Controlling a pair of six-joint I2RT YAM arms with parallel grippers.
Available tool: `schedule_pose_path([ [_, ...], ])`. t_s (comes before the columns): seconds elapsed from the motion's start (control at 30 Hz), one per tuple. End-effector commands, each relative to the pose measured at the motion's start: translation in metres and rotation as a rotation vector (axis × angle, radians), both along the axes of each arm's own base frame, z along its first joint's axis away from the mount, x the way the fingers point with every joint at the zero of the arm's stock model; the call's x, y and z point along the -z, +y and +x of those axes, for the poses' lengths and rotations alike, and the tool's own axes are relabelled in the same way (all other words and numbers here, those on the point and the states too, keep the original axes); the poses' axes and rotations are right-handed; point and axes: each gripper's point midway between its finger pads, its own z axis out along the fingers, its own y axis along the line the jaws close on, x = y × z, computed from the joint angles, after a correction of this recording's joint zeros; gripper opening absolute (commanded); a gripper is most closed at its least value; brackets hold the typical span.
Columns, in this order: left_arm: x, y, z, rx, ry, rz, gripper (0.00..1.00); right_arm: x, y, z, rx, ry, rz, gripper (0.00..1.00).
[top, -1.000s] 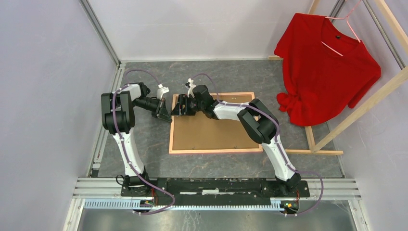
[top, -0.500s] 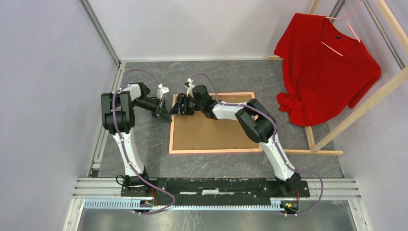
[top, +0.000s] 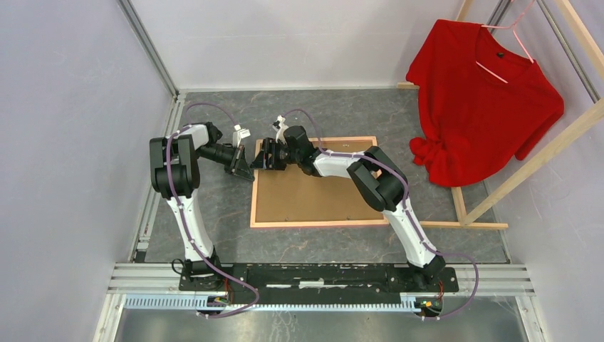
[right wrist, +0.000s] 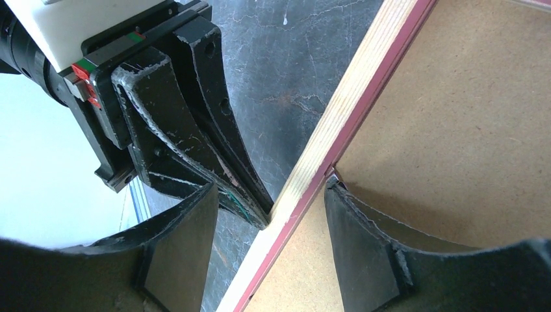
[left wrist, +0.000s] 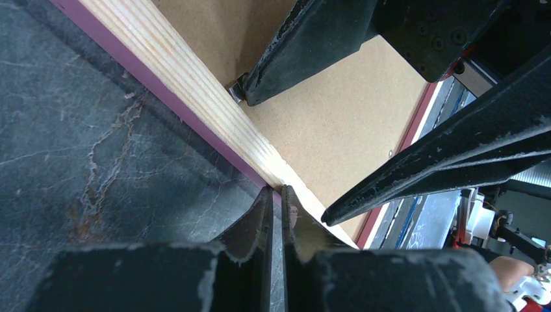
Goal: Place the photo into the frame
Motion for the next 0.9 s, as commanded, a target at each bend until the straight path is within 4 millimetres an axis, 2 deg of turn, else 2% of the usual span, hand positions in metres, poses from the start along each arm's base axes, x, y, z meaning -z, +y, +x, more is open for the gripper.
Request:
schedule_pose_path([
  [0.0, 0.021, 0.005, 0.002, 0.039, -0.033, 0.069, 0.12, -0.014, 0.003, 0.001, -0.015, -0.033, 0.009, 0.68],
  [0.07, 0.018, 0.009, 0.002, 0.044, -0.045, 0.084, 0.13, -0.034, -0.007, 0.003, -0.005, -0.066, 0.029, 0.70],
  [0.17, 0.012, 0.017, 0.005, 0.050, -0.055, 0.108, 0.14, -0.066, -0.037, 0.012, 0.026, -0.102, 0.059, 0.74],
  [0.23, 0.008, 0.022, 0.009, 0.056, -0.071, 0.128, 0.16, -0.089, -0.064, 0.018, 0.052, -0.143, 0.060, 0.78],
  [0.3, 0.005, 0.027, 0.009, 0.067, -0.089, 0.161, 0.18, -0.094, -0.105, 0.024, 0.116, -0.167, 0.005, 0.83],
  [0.4, 0.005, 0.033, 0.006, 0.080, -0.119, 0.205, 0.20, -0.087, -0.186, 0.037, 0.280, -0.184, -0.122, 0.91],
  [0.47, 0.008, 0.037, 0.000, 0.094, -0.129, 0.241, 0.21, -0.070, -0.250, 0.043, 0.414, -0.177, -0.263, 0.95],
  [0.53, 0.014, 0.040, -0.006, 0.113, -0.137, 0.279, 0.23, -0.056, -0.306, 0.040, 0.532, -0.165, -0.372, 0.98],
  [0.63, 0.018, 0.042, -0.017, 0.143, -0.159, 0.319, 0.25, -0.041, -0.376, 0.026, 0.691, -0.154, -0.489, 0.98],
  [0.7, 0.021, 0.040, -0.026, 0.165, -0.168, 0.337, 0.26, -0.032, -0.405, 0.016, 0.764, -0.146, -0.527, 0.98],
  [0.73, 0.020, 0.039, -0.028, 0.177, -0.176, 0.347, 0.26, -0.026, -0.412, 0.011, 0.778, -0.138, -0.537, 0.98],
  [0.87, 0.024, 0.034, -0.041, 0.224, -0.193, 0.395, 0.26, -0.001, -0.424, -0.001, 0.792, -0.088, -0.555, 0.98],
])
